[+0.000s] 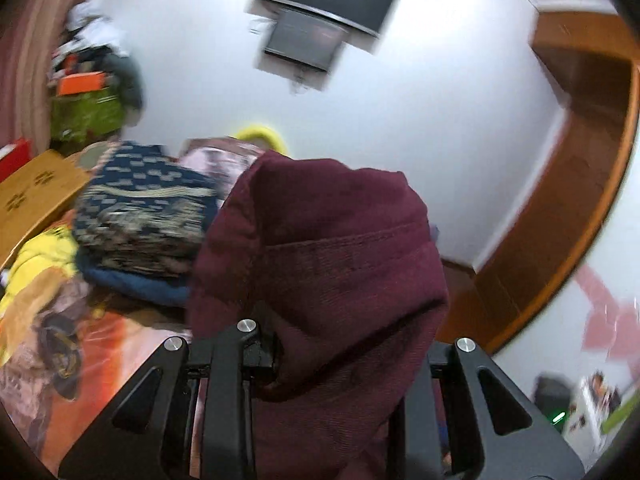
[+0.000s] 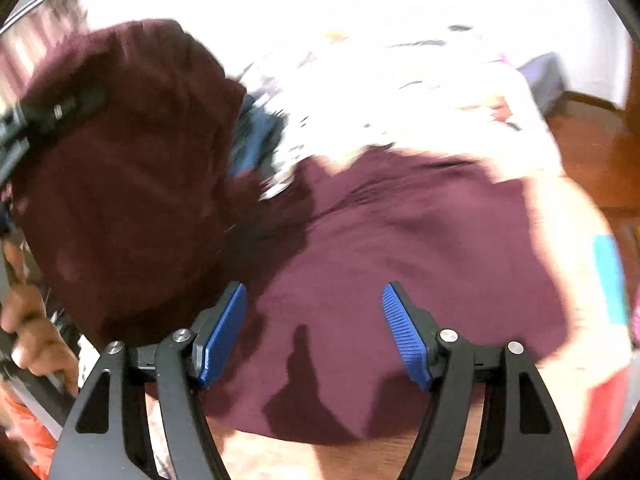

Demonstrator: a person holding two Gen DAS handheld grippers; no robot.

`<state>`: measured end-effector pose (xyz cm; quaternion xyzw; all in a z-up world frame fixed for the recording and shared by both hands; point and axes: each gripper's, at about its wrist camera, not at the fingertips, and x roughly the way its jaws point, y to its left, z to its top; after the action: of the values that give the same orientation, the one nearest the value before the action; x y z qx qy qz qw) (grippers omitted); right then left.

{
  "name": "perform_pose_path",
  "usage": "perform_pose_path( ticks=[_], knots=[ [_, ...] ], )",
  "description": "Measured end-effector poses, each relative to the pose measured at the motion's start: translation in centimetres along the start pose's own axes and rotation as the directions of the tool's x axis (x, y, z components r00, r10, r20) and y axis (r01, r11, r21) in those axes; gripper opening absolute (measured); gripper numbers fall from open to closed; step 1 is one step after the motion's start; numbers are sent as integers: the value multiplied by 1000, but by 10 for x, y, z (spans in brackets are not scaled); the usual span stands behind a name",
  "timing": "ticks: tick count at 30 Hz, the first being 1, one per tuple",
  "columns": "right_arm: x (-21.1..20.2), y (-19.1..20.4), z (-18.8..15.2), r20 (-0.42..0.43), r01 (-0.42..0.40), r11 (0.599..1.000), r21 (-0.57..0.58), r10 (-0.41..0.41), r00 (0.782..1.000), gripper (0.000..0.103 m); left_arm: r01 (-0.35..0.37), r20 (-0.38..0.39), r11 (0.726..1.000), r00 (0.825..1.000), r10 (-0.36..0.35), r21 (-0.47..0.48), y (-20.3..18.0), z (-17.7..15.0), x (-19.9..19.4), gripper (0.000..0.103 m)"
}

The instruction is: Fold large clothes

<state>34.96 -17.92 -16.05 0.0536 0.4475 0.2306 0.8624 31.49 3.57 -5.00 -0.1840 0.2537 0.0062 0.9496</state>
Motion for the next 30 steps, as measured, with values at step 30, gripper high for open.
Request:
perform_pose_path(
  ticks=[30],
  knots=[
    [-95,-72,-37,69,154,987,54,-158,985,67,238,-377,881,923,-74,409,-101,-106,-2,60]
  ],
)
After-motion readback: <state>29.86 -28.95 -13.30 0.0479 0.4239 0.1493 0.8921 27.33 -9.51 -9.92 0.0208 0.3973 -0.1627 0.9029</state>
